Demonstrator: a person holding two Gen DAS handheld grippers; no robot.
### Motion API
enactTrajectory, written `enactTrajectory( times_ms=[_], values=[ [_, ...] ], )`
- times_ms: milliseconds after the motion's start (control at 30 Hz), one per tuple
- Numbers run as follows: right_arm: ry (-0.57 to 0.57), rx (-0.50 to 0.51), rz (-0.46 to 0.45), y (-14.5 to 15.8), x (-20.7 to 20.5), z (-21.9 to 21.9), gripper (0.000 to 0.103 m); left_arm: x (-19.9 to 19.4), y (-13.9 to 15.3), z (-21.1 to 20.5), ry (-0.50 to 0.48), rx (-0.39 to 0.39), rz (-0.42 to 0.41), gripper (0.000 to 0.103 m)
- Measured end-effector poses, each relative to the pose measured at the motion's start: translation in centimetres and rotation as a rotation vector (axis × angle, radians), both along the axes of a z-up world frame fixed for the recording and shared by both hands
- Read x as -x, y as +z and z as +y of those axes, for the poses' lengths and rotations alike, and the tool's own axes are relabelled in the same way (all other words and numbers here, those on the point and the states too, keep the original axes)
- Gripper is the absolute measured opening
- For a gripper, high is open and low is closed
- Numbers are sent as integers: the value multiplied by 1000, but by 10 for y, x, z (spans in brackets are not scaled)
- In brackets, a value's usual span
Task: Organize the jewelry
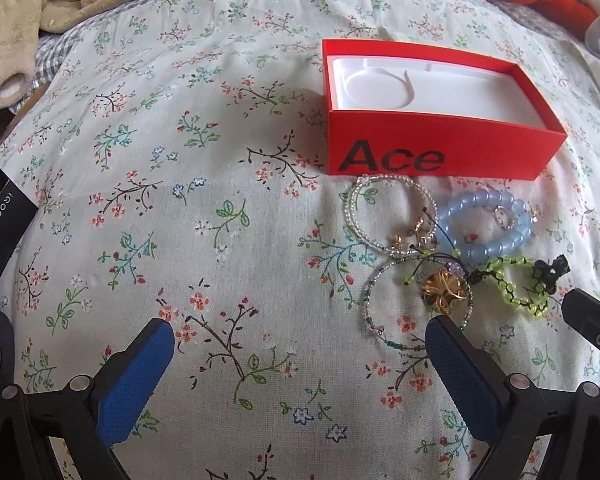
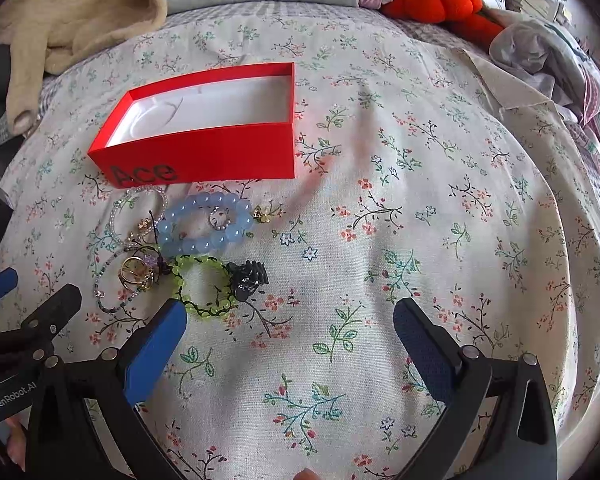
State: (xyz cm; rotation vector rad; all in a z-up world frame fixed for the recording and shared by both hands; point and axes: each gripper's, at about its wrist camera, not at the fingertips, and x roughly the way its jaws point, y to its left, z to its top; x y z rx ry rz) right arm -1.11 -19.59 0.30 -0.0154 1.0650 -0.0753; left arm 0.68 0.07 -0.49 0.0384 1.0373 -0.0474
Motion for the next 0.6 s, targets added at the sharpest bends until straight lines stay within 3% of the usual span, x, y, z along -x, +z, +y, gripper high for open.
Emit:
enactTrajectory(
  times_ms=[600],
  values=[
    [1,1,5,-2,0,1,103,-1,2,3,1,4,2,103]
  ],
)
